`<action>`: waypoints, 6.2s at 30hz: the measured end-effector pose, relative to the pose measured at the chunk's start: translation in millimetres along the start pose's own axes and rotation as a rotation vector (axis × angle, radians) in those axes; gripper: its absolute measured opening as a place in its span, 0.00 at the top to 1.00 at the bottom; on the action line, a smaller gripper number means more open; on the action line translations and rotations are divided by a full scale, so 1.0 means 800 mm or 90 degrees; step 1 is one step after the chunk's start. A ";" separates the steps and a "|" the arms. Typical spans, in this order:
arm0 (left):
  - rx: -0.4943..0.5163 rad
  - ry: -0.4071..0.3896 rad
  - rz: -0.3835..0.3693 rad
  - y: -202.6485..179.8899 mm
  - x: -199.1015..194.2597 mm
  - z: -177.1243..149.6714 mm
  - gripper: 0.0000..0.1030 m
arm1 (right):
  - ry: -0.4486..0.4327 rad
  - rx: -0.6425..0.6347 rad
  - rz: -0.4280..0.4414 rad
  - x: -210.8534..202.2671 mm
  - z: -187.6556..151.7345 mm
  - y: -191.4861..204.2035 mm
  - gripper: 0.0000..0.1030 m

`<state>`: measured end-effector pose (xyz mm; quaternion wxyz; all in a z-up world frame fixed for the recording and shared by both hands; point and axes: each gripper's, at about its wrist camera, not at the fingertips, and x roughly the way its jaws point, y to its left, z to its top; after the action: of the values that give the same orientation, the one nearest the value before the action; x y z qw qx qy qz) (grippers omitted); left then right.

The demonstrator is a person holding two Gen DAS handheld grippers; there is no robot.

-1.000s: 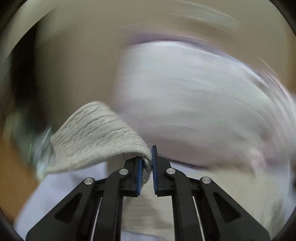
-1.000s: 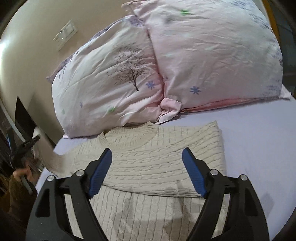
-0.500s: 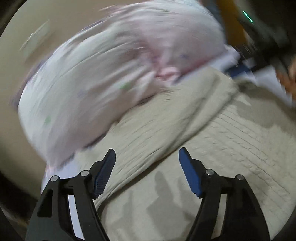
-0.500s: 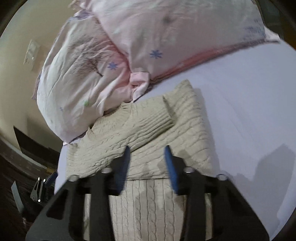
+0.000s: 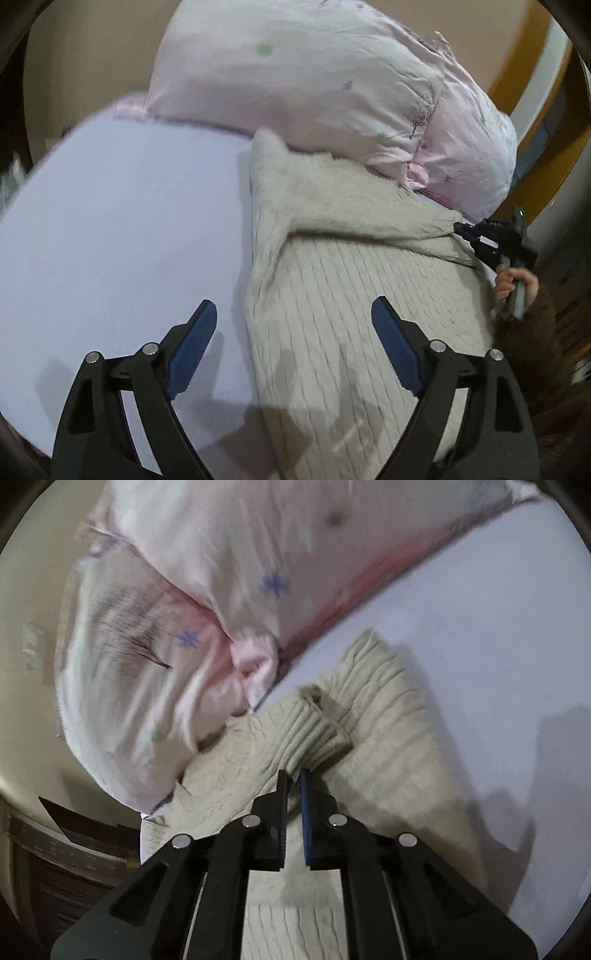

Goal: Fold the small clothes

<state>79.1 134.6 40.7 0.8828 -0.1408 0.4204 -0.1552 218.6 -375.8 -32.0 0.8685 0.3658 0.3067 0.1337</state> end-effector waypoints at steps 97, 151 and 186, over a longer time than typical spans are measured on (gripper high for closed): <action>0.098 -0.053 -0.322 -0.309 0.144 0.164 0.25 | -0.022 -0.133 0.182 -0.079 0.093 -0.020 0.12; 0.082 0.059 -0.155 -0.209 0.175 0.108 0.53 | 0.124 -0.203 0.118 -0.040 0.002 0.019 0.73; 0.217 0.037 0.145 -0.191 0.086 -0.019 0.01 | -0.024 -0.431 -0.190 -0.117 -0.167 0.088 0.02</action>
<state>84.6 -34.0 41.1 0.8933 0.0631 0.4264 -0.1275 60.9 -295.5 -13.0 0.9558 0.0116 0.2788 0.0926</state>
